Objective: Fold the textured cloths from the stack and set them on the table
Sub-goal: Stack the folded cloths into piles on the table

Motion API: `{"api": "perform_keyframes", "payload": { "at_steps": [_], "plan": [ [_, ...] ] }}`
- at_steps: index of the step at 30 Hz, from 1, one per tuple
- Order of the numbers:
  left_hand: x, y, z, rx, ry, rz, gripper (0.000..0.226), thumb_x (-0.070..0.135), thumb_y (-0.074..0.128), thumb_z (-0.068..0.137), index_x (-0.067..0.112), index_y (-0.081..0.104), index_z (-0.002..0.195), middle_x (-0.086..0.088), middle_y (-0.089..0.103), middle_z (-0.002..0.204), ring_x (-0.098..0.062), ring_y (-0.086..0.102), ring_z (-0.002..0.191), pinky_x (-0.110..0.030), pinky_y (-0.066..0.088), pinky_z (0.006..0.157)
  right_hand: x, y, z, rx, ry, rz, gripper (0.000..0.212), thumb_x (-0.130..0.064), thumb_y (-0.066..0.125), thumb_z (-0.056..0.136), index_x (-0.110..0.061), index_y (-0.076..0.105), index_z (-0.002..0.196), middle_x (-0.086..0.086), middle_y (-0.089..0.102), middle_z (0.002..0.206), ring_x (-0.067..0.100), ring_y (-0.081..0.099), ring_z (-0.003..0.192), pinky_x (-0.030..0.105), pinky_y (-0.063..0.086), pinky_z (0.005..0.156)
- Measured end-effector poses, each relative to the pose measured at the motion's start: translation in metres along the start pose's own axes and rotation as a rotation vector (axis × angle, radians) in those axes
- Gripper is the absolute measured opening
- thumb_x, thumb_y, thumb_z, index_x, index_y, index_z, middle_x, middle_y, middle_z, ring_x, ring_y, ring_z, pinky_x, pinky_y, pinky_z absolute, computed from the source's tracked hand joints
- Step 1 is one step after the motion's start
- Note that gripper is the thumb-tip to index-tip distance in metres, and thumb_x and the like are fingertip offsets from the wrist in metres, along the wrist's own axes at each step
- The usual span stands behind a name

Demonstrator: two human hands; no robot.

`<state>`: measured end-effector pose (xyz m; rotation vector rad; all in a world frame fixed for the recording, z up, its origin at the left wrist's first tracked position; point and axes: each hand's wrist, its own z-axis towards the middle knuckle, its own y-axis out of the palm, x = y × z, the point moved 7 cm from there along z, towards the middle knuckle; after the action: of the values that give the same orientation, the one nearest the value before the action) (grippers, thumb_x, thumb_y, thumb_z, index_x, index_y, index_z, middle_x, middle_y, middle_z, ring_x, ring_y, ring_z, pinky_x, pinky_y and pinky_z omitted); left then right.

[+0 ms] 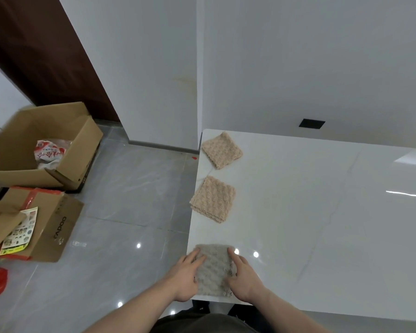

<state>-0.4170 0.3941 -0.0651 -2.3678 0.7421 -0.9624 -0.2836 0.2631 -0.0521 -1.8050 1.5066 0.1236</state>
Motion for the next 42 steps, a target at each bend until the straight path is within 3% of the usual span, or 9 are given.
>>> {"api": "perform_keyframes", "payload": {
  "at_steps": [8, 14, 19, 23, 29, 32, 35, 39, 42],
  "plan": [
    [0.008, -0.050, 0.024, 0.122, -0.035, -0.052, 0.067, 0.014, 0.052, 0.089, 0.025, 0.037, 0.154, 0.003, 0.031, 0.155, -0.020, 0.034, 0.142, -0.033, 0.034, 0.116, -0.003, -0.034, 0.005, 0.083, -0.020, 0.059, 0.073, -0.025, 0.059, 0.092, -0.031, 0.029, 0.159, -0.006, 0.029, 0.158, 0.017, 0.051, 0.130, 0.029, 0.044, 0.110],
    [0.009, -0.156, 0.077, 0.360, -0.189, -0.289, 0.067, 0.022, 0.061, 0.090, 0.022, 0.037, 0.153, -0.004, 0.032, 0.156, -0.028, 0.039, 0.141, -0.040, 0.035, 0.117, -0.026, -0.102, 0.046, 0.167, 0.006, 0.161, 0.074, -0.022, 0.057, 0.092, -0.028, 0.027, 0.160, 0.001, 0.037, 0.155, 0.012, 0.064, 0.101, 0.031, 0.051, 0.098],
    [0.000, -0.180, 0.112, 0.300, -0.320, -0.317, 0.079, 0.021, 0.060, 0.087, 0.022, 0.027, 0.159, -0.006, 0.023, 0.163, -0.030, 0.033, 0.147, -0.039, 0.031, 0.120, -0.042, -0.132, 0.089, 0.105, 0.064, 0.230, 0.081, -0.021, 0.062, 0.095, -0.024, 0.019, 0.163, 0.005, 0.035, 0.162, 0.022, 0.055, 0.126, 0.027, 0.047, 0.090],
    [-0.008, -0.173, 0.129, 0.229, -0.385, -0.340, 0.082, 0.024, 0.057, 0.085, 0.024, 0.024, 0.160, -0.008, 0.027, 0.162, -0.032, 0.033, 0.148, -0.039, 0.030, 0.121, -0.052, -0.136, 0.117, 0.041, 0.087, 0.243, 0.086, -0.023, 0.065, 0.094, -0.020, 0.014, 0.164, 0.005, 0.036, 0.162, 0.025, 0.041, 0.145, 0.029, 0.043, 0.105],
    [0.004, -0.168, 0.135, 0.231, -0.359, -0.422, 0.071, 0.020, 0.056, 0.088, 0.024, 0.034, 0.155, -0.007, 0.044, 0.153, -0.030, 0.044, 0.140, -0.035, 0.040, 0.113, -0.066, -0.129, 0.142, -0.023, 0.050, 0.273, 0.096, -0.028, 0.066, 0.088, -0.033, 0.006, 0.162, -0.003, 0.049, 0.152, 0.015, 0.059, 0.111, 0.025, 0.051, 0.091],
    [0.000, -0.167, 0.134, 0.243, -0.348, -0.442, 0.073, 0.018, 0.059, 0.087, 0.026, 0.033, 0.155, -0.008, 0.042, 0.153, -0.028, 0.045, 0.138, -0.035, 0.042, 0.110, -0.072, -0.134, 0.145, -0.008, 0.003, 0.287, 0.094, -0.023, 0.066, 0.086, -0.034, 0.010, 0.162, -0.003, 0.051, 0.149, 0.016, 0.062, 0.116, 0.022, 0.050, 0.086],
    [-0.004, -0.160, 0.133, 0.231, -0.344, -0.469, 0.072, 0.019, 0.059, 0.086, 0.030, 0.033, 0.152, -0.004, 0.042, 0.150, -0.025, 0.052, 0.129, -0.034, 0.048, 0.102, -0.071, -0.135, 0.147, 0.005, -0.041, 0.251, 0.089, -0.027, 0.063, 0.081, -0.037, 0.021, 0.159, -0.008, 0.053, 0.147, 0.016, 0.067, 0.113, 0.033, 0.059, 0.092],
    [-0.004, -0.141, 0.129, 0.192, -0.368, -0.522, 0.056, 0.019, 0.060, 0.089, 0.026, 0.043, 0.143, 0.005, 0.058, 0.114, -0.022, 0.062, 0.104, -0.034, 0.052, 0.089, -0.070, -0.131, 0.141, 0.008, -0.089, 0.173, 0.087, -0.023, 0.053, 0.073, -0.034, 0.032, 0.156, -0.006, 0.050, 0.148, 0.018, 0.061, 0.122, 0.038, 0.055, 0.101],
    [-0.008, -0.128, 0.121, 0.186, -0.368, -0.536, 0.061, 0.019, 0.060, 0.089, 0.024, 0.039, 0.147, 0.001, 0.055, 0.137, -0.016, 0.056, 0.106, -0.025, 0.050, 0.084, -0.069, -0.129, 0.132, -0.015, -0.091, 0.063, 0.080, -0.017, 0.052, 0.083, -0.030, 0.029, 0.159, -0.002, 0.041, 0.153, 0.021, 0.059, 0.125, 0.026, 0.049, 0.098]
  ]
}}
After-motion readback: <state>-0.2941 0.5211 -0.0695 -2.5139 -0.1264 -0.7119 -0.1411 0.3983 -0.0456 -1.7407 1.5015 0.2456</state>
